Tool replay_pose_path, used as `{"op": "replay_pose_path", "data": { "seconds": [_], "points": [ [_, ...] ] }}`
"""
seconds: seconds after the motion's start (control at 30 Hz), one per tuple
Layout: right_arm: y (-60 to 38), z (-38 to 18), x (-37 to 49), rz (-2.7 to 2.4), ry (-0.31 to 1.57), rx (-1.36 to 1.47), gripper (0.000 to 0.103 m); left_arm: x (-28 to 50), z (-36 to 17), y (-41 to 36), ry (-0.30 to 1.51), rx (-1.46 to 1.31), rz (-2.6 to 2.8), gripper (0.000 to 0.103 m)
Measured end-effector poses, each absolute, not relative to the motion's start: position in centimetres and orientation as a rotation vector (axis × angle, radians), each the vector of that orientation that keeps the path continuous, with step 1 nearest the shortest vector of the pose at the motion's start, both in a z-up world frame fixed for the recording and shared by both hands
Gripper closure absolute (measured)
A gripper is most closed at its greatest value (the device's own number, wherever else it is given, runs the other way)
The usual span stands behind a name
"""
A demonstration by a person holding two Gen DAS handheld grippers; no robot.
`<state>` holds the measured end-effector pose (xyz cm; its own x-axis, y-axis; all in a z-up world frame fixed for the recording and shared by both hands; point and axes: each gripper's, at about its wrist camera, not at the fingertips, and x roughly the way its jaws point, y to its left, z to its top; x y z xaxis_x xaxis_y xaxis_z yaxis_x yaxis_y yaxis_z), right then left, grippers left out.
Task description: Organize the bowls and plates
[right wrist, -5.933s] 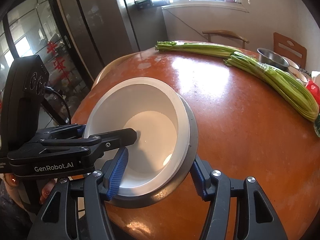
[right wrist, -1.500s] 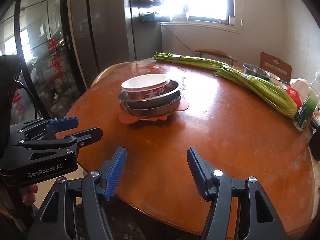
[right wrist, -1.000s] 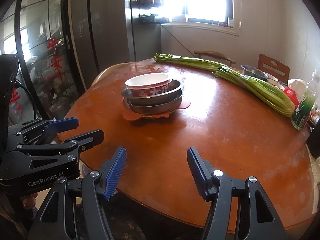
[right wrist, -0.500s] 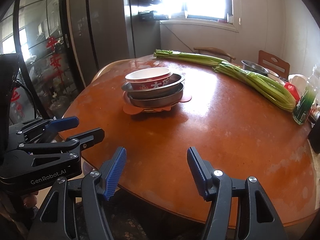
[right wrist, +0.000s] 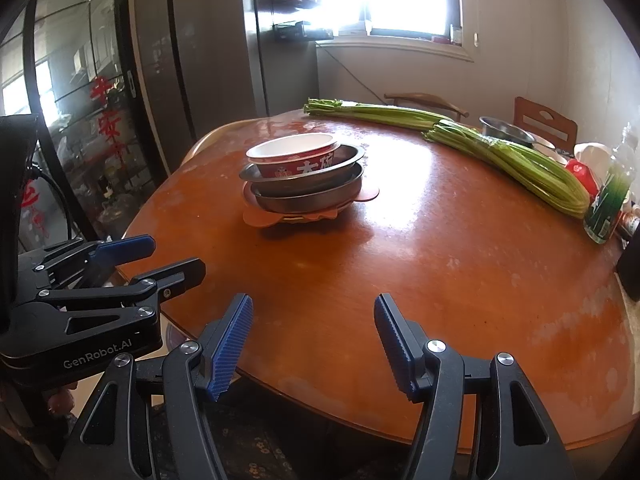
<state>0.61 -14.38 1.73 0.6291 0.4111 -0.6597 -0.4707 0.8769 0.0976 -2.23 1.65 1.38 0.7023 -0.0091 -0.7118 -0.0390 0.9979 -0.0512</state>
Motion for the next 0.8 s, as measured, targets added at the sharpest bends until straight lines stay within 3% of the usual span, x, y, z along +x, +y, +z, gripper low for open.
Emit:
{"op": "replay_pose_path", "data": {
  "seconds": [0.6, 0.8],
  "points": [
    [-15.1, 0.9, 1.8, 0.479, 0.753, -0.068, 0.038, -1.1, 0.2, 1.9, 0.821, -0.056, 0.022, 0.042],
    [-19.3, 1.0, 6.3, 0.338, 0.762, 0.01, 0.038, 1.7, 0.9, 4.1, 0.81, -0.051, 0.081, 0.042]
  ]
}}
